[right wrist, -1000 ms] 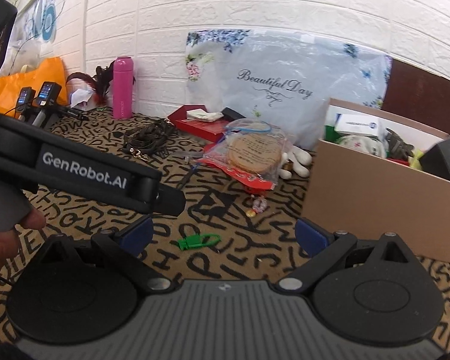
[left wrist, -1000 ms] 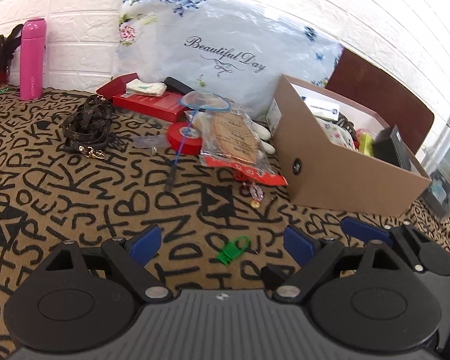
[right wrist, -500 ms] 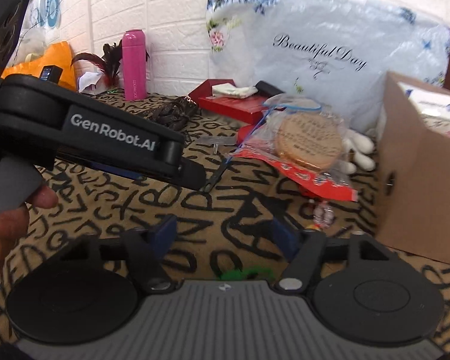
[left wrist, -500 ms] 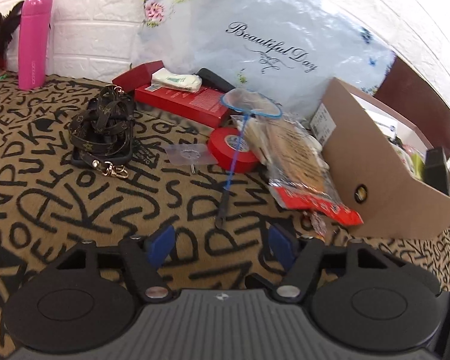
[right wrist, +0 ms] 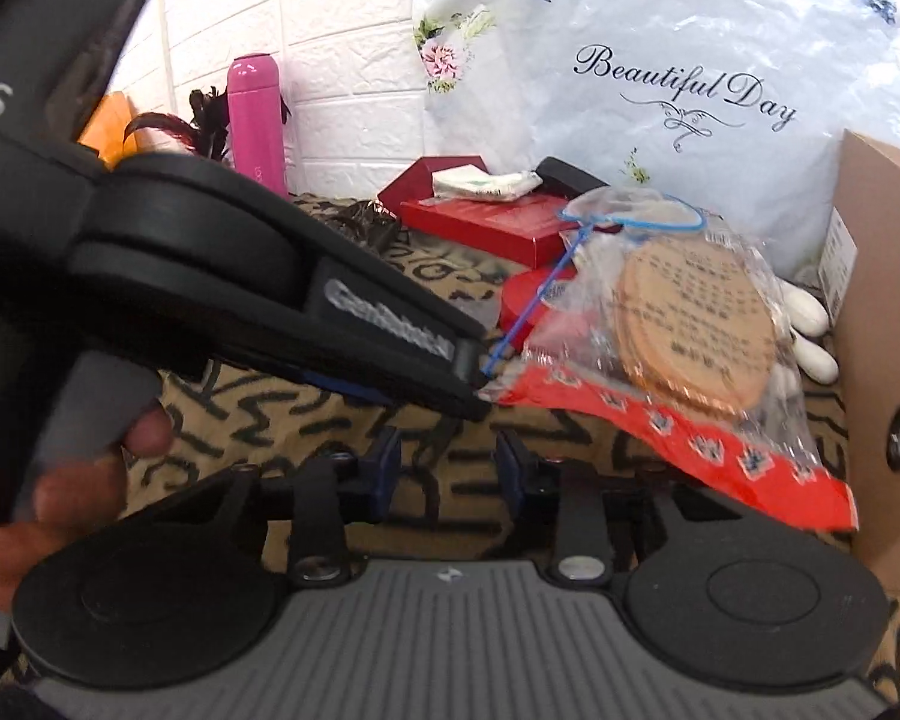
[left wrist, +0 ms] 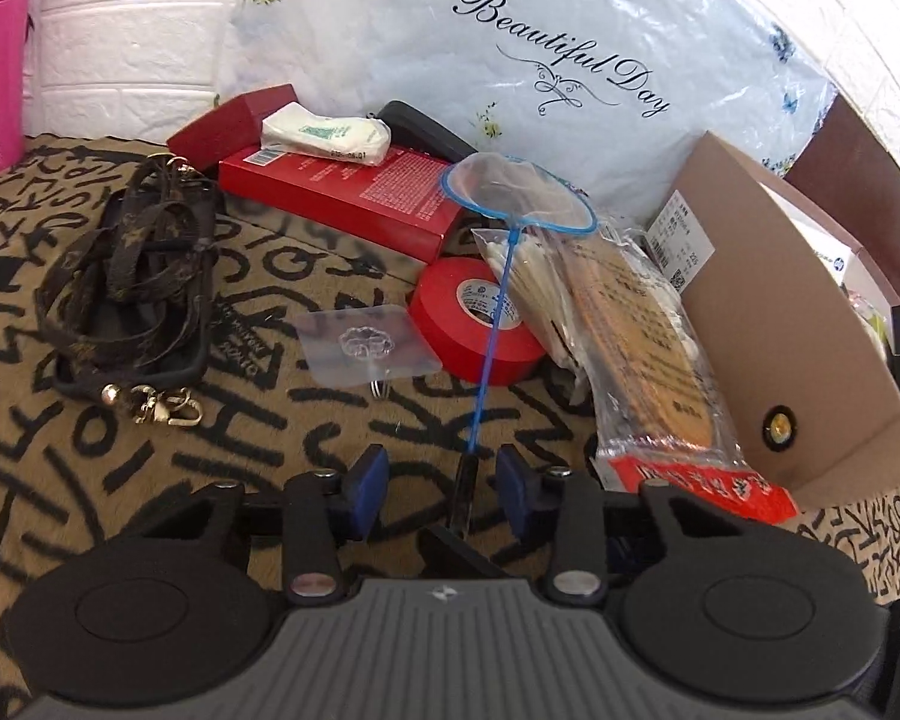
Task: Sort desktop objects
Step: 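Grasp the blue net by its handle with the left tool, then lift the blue net with the left tool and carry it over the cardboard box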
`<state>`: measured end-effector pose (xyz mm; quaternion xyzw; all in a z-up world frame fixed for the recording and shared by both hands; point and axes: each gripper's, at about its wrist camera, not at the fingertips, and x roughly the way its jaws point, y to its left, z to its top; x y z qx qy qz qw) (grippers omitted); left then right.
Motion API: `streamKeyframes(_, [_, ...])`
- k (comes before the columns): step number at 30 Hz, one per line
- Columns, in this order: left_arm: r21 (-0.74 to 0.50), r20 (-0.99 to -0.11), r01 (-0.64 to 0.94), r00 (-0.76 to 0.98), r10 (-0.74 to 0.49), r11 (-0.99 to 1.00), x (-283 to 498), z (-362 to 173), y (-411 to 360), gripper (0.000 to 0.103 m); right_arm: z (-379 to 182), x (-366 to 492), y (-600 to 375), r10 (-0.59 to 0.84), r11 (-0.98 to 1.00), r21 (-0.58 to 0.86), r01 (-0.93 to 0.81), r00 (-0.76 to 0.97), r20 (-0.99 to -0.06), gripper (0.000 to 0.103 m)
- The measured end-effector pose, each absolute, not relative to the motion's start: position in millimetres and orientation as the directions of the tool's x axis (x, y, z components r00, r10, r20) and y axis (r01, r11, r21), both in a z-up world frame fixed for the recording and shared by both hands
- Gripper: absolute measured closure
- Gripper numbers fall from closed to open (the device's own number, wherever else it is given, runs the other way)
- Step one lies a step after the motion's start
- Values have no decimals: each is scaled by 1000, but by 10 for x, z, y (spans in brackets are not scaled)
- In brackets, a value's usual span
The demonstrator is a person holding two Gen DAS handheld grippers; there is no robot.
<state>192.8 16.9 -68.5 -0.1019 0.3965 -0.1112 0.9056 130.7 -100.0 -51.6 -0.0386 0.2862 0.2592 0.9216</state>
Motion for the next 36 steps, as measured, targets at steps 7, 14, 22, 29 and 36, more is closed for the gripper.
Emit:
streamKeyframes(7, [-272, -703, 123, 652, -284, 955, 2053, -700, 153, 83, -558, 1529, -899, 434, 874, 76, -481, 699, -569, 80])
streamKeyframes(14, [-299, -708, 109, 641, -297, 948, 1942, -710, 97, 96, -550, 1443, -943, 440, 865, 73, -497, 680, -587, 97])
streamKeyframes(22, [-376, -709, 99, 609, -355, 921, 1515, -705, 36, 96, -499, 1130, -1168, 468, 851, 131, -508, 621, -629, 97])
streamKeyframes(29, [-407, -697, 134, 594, -402, 904, 1166, -706, -164, 97, -498, 682, -1604, 481, 851, 185, -491, 589, -649, 98])
streamKeyframes(36, [-418, -702, 90, 600, -384, 904, 1245, -728, -226, 94, -542, 305, -1837, 473, 854, 175, -490, 593, -652, 98])
